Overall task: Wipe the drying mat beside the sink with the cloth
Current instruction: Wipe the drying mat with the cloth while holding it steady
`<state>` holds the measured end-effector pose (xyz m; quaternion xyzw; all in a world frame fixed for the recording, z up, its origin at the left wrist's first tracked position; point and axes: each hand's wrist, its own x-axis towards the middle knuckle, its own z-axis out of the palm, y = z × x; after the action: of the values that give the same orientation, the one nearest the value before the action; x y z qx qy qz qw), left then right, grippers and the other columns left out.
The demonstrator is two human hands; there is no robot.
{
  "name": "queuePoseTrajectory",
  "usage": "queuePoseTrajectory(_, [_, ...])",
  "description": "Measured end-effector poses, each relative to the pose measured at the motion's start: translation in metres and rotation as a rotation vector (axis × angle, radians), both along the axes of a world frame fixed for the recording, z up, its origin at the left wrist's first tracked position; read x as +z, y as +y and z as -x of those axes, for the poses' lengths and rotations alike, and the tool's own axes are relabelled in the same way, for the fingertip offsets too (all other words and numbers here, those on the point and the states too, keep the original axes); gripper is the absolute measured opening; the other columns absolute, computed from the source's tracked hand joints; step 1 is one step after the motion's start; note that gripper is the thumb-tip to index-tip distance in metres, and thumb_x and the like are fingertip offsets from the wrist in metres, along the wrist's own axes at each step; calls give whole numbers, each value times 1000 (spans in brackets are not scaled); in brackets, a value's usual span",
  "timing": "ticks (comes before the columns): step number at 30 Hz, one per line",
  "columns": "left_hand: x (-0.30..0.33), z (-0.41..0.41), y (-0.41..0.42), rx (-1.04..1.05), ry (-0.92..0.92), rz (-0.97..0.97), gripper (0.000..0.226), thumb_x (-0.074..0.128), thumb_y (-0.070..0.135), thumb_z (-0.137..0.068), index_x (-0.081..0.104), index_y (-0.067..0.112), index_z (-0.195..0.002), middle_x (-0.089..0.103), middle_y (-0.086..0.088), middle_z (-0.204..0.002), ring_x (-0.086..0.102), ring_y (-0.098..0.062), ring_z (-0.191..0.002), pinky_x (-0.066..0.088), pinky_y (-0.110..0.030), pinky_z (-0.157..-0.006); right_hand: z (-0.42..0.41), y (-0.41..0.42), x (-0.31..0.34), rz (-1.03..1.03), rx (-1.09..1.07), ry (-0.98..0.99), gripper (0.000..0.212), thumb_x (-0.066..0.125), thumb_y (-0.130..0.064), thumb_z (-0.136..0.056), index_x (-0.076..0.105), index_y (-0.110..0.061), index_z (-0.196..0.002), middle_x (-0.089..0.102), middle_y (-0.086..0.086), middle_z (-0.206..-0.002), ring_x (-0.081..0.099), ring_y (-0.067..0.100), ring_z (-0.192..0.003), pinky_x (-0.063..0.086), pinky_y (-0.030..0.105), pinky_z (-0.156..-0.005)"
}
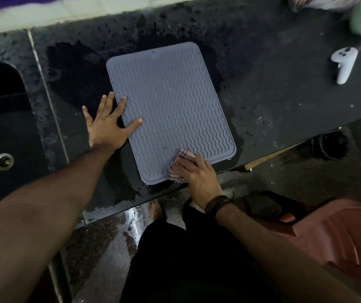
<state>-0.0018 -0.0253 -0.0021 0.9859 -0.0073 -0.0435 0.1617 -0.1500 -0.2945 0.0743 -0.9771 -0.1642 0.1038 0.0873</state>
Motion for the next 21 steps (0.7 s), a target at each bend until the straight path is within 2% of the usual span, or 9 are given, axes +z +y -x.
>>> queuePoseTrajectory(3, [0,-1,1,4,2,-13,89,30,92,-84,20,45,-159,13,6,-170,3,-10,-156,-10,-62,-120,6,-9,6,-5,27,-31,45,65,-8,-71,68,-28,-111,65,-9,-121,55,26,-100,43,35,-79])
queuePoseTrajectory(7, [-1,0,1,-2,-5,-25,89,29,92,-84,19,45,-159,14,5,-170,4,-10,-156,-8,-63,-121,-34,0,22,-40,-36,-76,52,60,0,-66,66,-25,-111,64,-7,-119,53,27,-97,40,37,-76])
queuePoseTrajectory(10, [-1,0,1,6,5,-31,89,29,93,-84,19,46,-159,12,7,-170,2,-9,-156,-9,-62,-121,-79,13,26,-46,-82,-60,53,62,-1,-72,62,-22,-121,60,-2,-129,50,29,-107,41,40,-85])
queuePoseTrajectory(14, [0,-1,1,11,13,-22,89,29,93,-83,19,46,-158,11,8,-170,0,-7,-156,-11,-60,-121,-99,15,10,44,-36,67,52,53,-5,-86,53,-24,-134,42,-1,-149,38,30,-127,32,42,-101])
queuePoseTrajectory(17, [0,0,0,10,18,-18,89,28,93,-84,19,46,-159,11,8,-170,0,-7,-156,-11,-60,-121,-72,3,3,-4,-38,28,57,63,-3,-77,58,-22,-130,49,-2,-144,43,31,-123,38,42,-96])
queuePoseTrajectory(21, [3,2,-1,5,22,-20,88,30,91,-84,21,45,-159,11,7,-170,1,-9,-156,-9,-61,-122,-29,-13,5,-36,-34,-16,64,65,1,-63,63,-21,-123,58,-5,-135,46,25,-113,43,37,-85])
